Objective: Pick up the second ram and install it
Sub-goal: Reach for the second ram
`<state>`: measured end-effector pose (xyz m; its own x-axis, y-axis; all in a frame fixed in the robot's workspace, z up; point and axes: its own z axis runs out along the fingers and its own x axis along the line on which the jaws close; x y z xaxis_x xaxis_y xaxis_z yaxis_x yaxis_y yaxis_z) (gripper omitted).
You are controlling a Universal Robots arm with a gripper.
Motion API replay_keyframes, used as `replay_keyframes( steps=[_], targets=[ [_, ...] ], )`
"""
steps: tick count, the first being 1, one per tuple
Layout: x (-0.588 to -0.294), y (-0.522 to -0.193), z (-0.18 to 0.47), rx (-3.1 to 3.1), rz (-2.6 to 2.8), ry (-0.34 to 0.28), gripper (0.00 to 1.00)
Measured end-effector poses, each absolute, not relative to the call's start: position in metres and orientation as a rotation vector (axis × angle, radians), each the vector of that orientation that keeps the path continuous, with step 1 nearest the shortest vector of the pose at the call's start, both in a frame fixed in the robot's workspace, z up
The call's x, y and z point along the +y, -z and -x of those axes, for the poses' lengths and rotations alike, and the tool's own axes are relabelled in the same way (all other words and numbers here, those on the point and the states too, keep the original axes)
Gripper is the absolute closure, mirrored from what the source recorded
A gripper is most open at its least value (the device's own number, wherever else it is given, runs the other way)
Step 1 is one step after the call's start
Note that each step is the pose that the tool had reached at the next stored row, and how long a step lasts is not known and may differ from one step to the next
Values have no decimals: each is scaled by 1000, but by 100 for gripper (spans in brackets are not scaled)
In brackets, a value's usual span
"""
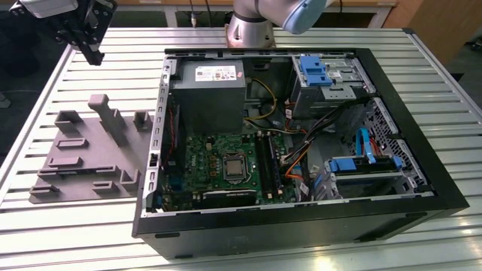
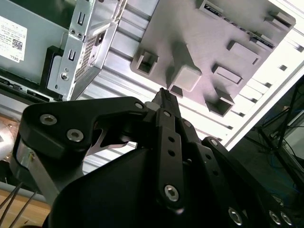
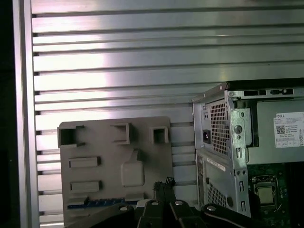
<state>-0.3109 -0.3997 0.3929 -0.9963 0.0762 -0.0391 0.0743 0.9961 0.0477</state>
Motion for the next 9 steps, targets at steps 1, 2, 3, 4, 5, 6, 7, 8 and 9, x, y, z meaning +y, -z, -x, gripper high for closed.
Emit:
replay_keyframes(
  steps=[1,2,3,4,5,6,7,8,9],
  targets=[
    [-400,-393,312,3098,-117,-72,89],
    [-400,-393,313,3098,-117,-72,89],
    [-400,-393,314,3098,-117,-72,89],
    [-400,-393,315,3098,-117,-72,89],
    [-400,-393,316,3098,-117,-72,89],
    [-400,-393,316,3098,-117,-72,89],
    [-400,-393,317,3098,-117,-72,89],
    [-400,-393,318,3098,-117,-72,89],
    [-400,-393,319,3098,-117,-72,89]
  ],
)
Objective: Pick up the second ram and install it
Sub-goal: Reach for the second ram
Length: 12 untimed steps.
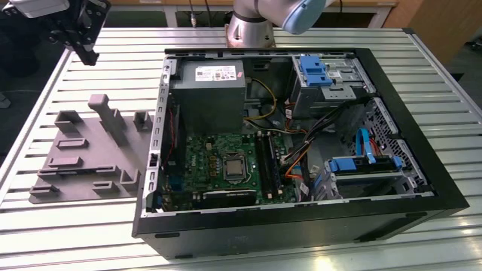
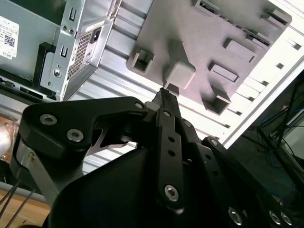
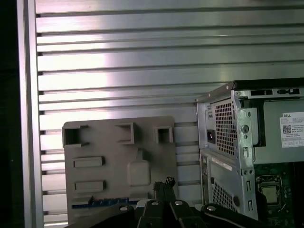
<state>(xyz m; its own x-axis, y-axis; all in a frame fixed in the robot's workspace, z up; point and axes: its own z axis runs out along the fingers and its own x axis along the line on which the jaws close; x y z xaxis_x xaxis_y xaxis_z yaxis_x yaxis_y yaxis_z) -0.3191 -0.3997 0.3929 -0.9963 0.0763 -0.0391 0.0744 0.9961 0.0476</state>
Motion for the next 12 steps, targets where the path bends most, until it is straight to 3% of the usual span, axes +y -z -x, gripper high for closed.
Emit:
replay_keyframes(
  steps=[12],
  targets=[
    [-400,-393,332,3098,-117,-72,89]
  ],
)
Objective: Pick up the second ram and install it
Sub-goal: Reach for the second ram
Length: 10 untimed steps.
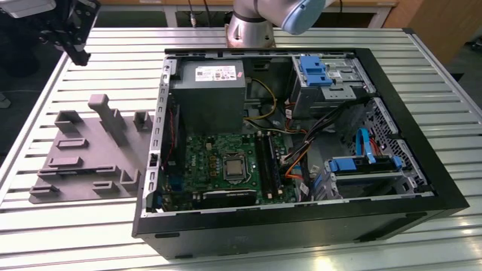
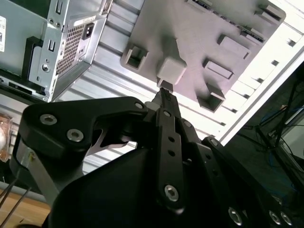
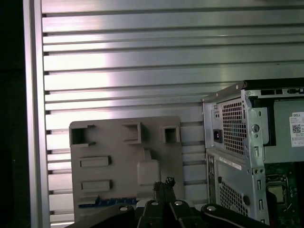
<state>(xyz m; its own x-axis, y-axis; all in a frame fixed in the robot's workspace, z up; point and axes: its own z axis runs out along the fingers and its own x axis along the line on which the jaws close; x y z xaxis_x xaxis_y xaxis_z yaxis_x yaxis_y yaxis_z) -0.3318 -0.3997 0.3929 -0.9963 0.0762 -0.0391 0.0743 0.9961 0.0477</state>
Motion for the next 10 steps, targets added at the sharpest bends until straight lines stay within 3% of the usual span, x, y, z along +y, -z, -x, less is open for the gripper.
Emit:
replay_keyframes(
  steps=[10],
  targets=[
    [-400,-393,342,3098,-117,-72,89]
  ],
)
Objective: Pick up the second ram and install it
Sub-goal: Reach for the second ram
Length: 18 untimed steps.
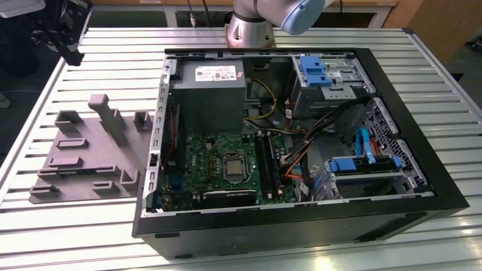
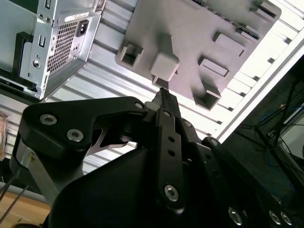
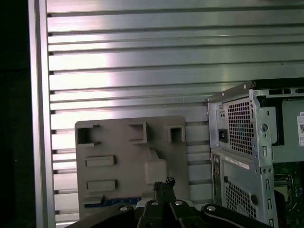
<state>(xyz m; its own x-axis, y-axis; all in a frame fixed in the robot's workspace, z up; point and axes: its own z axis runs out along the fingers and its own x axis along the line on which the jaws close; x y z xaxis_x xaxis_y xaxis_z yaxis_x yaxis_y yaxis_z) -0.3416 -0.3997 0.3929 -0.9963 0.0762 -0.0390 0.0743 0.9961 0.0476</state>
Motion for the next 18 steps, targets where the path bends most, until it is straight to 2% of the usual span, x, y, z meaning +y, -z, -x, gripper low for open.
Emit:
replay_keyframes(
  steps=[18],
  targets=[
    [-400,-393,358,3098,-117,-72,89]
  ],
)
